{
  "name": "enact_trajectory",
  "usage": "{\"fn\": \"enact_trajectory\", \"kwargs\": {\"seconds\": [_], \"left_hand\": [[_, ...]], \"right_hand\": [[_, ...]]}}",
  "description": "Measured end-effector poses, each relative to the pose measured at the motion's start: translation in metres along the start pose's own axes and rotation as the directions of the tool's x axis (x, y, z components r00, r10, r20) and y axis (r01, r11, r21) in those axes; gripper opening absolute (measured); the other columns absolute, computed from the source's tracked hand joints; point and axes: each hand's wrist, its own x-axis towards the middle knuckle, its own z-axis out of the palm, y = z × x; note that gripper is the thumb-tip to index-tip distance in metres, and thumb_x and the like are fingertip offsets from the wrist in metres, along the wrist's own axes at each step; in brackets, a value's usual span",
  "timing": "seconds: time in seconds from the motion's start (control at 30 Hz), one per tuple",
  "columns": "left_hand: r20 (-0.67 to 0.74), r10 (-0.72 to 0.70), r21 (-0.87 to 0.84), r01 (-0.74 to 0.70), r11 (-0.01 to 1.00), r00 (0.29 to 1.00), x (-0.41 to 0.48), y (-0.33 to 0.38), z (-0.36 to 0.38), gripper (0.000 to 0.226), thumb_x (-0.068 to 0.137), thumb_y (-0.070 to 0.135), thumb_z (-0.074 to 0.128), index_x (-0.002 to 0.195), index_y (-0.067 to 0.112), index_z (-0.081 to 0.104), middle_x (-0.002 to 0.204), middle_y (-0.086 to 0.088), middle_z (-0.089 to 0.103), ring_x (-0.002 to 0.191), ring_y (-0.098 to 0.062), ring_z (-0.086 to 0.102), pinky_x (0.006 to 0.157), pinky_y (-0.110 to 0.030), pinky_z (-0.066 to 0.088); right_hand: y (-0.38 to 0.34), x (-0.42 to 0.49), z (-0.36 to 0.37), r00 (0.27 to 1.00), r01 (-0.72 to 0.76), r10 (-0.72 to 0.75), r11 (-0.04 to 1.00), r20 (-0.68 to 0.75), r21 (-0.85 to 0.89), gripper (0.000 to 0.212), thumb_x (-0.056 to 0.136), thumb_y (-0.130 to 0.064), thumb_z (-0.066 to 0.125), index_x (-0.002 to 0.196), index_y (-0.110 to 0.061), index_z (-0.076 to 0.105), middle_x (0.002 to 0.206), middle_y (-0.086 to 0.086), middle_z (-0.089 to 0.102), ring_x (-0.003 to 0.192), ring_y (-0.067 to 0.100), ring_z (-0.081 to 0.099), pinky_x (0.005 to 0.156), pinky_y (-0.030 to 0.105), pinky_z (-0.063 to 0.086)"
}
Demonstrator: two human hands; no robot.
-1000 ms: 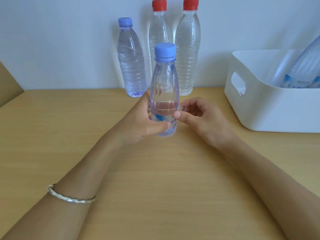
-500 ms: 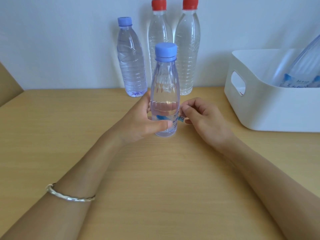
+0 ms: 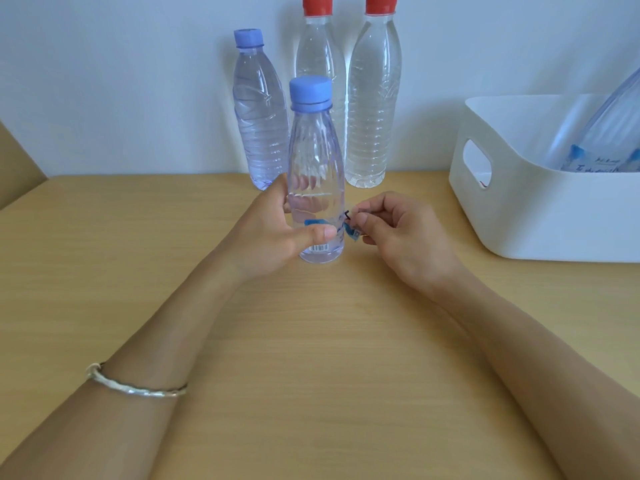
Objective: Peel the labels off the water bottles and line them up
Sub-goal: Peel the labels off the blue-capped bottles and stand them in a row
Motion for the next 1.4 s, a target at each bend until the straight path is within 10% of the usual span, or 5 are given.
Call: {"fn": "enact_trajectory", "kwargs": {"seconds": [0.27, 0.47, 0.63, 0.9, 1.4], "left_hand": [[-0.241, -0.092, 0.0, 0.095, 0.995, 0.966, 0.005, -0.008, -0.006, 0.064, 0.064, 0.038, 0.085, 0.112, 0.035, 0.043, 0.106, 0.018, 0.058, 0.102, 0.002, 0.057, 0.097, -0.035, 0.049], [-0.099, -0.009, -0.069, 0.003, 0.998, 0.995, 0.001, -0.003, -0.006, 0.075, 0.064, 0.027, 0.084, 0.128, 0.026, 0.044, 0.115, 0.016, 0.061, 0.098, 0.014, 0.06, 0.082, -0.009, 0.048], [0.029, -0.01, -0.124, 0.013, 0.992, 1.0, -0.001, -0.004, -0.006, 0.076, 0.067, 0.019, 0.076, 0.134, 0.025, 0.04, 0.119, 0.004, 0.068, 0.11, -0.009, 0.066, 0.095, -0.039, 0.053], [-0.1, -0.083, -0.058, 0.078, 0.995, 0.991, 0.004, -0.005, -0.002, 0.068, 0.053, 0.042, 0.082, 0.106, 0.048, 0.041, 0.112, 0.012, 0.069, 0.098, -0.006, 0.069, 0.09, -0.039, 0.056], [-0.228, -0.037, -0.051, 0.026, 0.998, 0.973, 0.009, -0.015, -0.011, 0.101, 0.069, 0.039, 0.085, 0.145, 0.03, 0.02, 0.117, -0.005, 0.057, 0.111, -0.024, 0.059, 0.084, -0.03, 0.042]], "right_hand": [[-0.005, -0.007, -0.001, 0.998, 0.03, -0.027, 0.998, 0.051, -0.055, 0.019, 0.092, -0.015, 0.06, 0.077, -0.027, 0.062, 0.077, -0.009, 0.071, 0.073, 0.008, 0.065, 0.079, 0.032, 0.053], [-0.003, -0.008, -0.001, 0.999, 0.025, -0.024, 1.0, 0.035, -0.014, 0.013, 0.085, -0.015, 0.068, 0.085, -0.024, 0.058, 0.08, -0.004, 0.066, 0.083, 0.026, 0.066, 0.076, 0.034, 0.051], [-0.001, -0.006, -0.001, 0.998, -0.05, 0.05, 0.999, 0.033, -0.008, 0.04, 0.082, -0.024, 0.073, 0.118, -0.029, 0.054, 0.079, 0.004, 0.067, 0.071, 0.01, 0.062, 0.066, 0.014, 0.044], [-0.007, -0.006, -0.002, 0.999, -0.024, 0.025, 0.999, 0.033, -0.027, 0.011, 0.087, -0.018, 0.067, 0.079, -0.024, 0.071, 0.068, -0.002, 0.062, 0.054, 0.001, 0.046, 0.05, 0.009, 0.036], [-0.002, -0.006, -0.01, 0.999, -0.014, 0.015, 0.999, 0.034, -0.031, 0.011, 0.084, -0.018, 0.069, 0.073, -0.02, 0.067, 0.063, -0.006, 0.058, 0.06, 0.008, 0.048, 0.059, 0.023, 0.04]]}}
